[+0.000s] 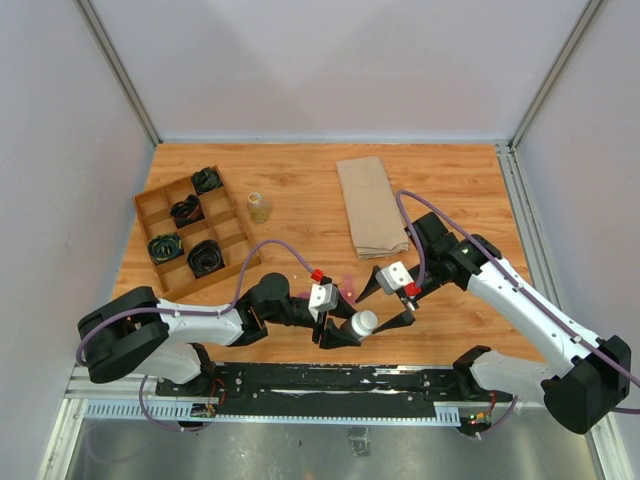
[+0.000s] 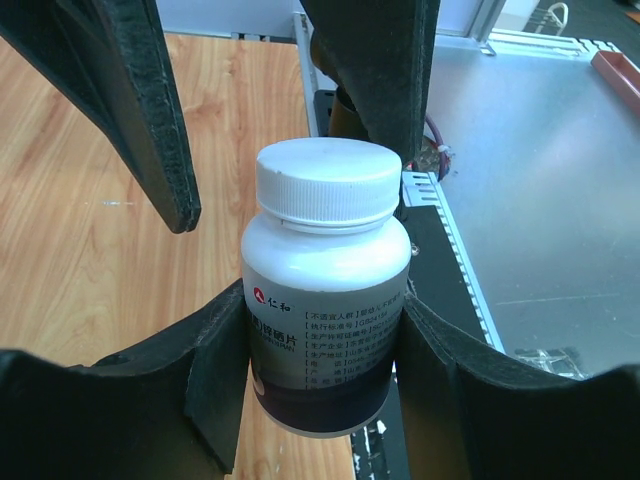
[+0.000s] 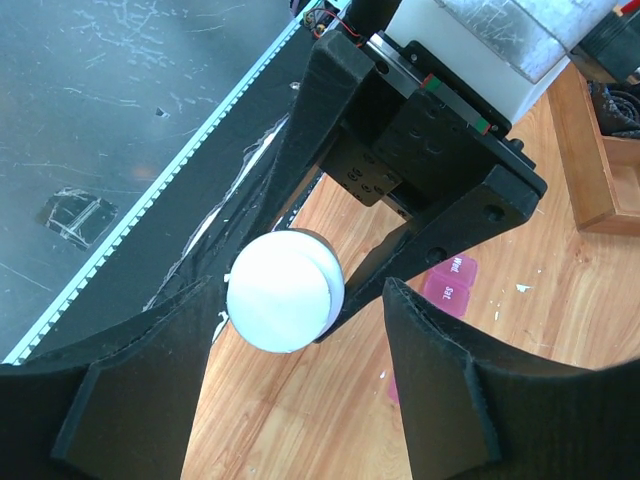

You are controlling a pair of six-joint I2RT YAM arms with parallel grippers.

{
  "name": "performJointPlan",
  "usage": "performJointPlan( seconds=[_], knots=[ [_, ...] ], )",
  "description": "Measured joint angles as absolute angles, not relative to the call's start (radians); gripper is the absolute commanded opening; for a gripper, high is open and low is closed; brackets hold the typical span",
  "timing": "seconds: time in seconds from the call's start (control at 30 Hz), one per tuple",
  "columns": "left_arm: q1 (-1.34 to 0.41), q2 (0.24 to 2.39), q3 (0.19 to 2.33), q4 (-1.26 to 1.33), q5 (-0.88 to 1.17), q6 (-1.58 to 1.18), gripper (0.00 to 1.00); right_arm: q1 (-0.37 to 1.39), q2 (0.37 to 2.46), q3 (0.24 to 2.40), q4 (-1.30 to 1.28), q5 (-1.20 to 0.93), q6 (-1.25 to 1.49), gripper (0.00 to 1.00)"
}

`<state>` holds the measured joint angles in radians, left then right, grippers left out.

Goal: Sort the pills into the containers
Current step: Screw the lid of the pill bottle onto the pill bottle.

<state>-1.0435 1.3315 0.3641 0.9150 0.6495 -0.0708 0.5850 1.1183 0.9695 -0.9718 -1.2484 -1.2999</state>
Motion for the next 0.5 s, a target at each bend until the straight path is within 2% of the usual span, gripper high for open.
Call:
performJointPlan(
  seconds=[0.5],
  knots=[
    [-1.042,1.320,0.348,0.929,0.639,-0.086,0.00,0.596,1.118,0.969,-0.958,-1.237,-1.275,0.50]
  ],
)
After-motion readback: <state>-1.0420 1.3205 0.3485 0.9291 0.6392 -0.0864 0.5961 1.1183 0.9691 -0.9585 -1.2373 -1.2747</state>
